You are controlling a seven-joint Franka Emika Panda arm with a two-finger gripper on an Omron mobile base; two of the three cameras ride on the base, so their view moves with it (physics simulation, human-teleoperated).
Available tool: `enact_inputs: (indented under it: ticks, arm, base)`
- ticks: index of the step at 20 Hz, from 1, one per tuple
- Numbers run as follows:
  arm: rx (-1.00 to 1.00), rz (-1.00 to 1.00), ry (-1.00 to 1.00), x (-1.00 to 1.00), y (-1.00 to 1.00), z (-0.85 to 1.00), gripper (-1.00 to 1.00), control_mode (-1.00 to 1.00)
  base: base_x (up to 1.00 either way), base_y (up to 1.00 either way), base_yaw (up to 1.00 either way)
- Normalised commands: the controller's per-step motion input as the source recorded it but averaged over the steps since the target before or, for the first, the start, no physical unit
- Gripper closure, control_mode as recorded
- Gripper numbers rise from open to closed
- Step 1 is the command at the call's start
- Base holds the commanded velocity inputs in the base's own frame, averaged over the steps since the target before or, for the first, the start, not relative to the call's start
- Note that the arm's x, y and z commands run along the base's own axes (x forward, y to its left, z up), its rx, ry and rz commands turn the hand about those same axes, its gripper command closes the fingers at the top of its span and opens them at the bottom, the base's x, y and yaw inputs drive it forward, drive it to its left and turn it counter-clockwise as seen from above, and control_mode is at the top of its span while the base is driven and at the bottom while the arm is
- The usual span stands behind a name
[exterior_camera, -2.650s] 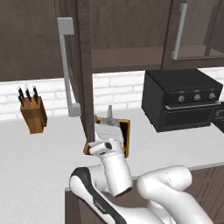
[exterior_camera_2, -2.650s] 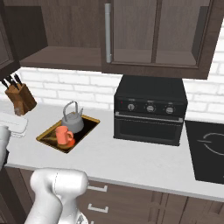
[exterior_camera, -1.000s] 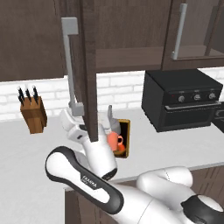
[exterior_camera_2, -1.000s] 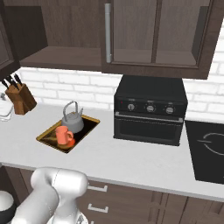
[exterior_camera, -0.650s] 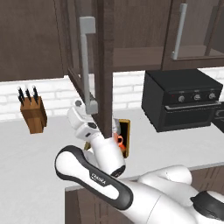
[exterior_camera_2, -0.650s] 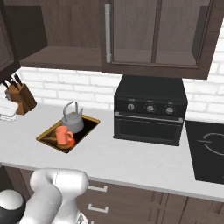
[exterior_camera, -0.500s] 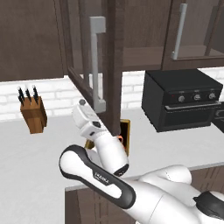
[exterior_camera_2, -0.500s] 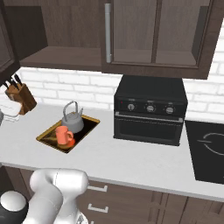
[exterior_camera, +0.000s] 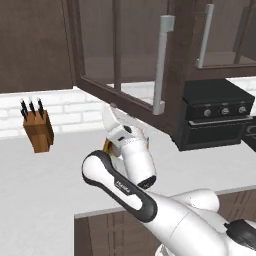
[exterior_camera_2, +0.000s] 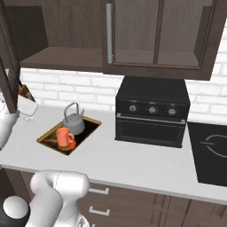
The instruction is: Pick the kettle from the counter and place it on the tray. Then pick the mug from the cabinet and place it on the tray. Then close the cabinet doors.
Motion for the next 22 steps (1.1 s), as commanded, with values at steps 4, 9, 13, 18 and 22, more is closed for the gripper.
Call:
enact_inputs:
  ticks: [4,9,13,18,22]
  arm:
    - [0.13,-0.12,0.16,0.11,-0.29,0.93,-1.00,-1.00]
    - [0.13,-0.11,0.17,0.16,-0.29,0.86,-1.00,-1.00]
    - [0.09,-0.10,0.19,0.15,-0.21,0.74,-1.00,-1.00]
    - [0.07,-0.08,0.19,0.18,-0.14,0.65,-1.00,-1.00]
    - [0.08,-0.07,0.17,0.44,-0.12,0.49,-1.00,-1.00]
  base:
    - [0.00,0.00,0.00]
    - [0.00,0.00,0.00]
    - [0.00,0.00,0.00]
    - [0.00,0.00,0.00]
    - [0.00,0.00,0.00]
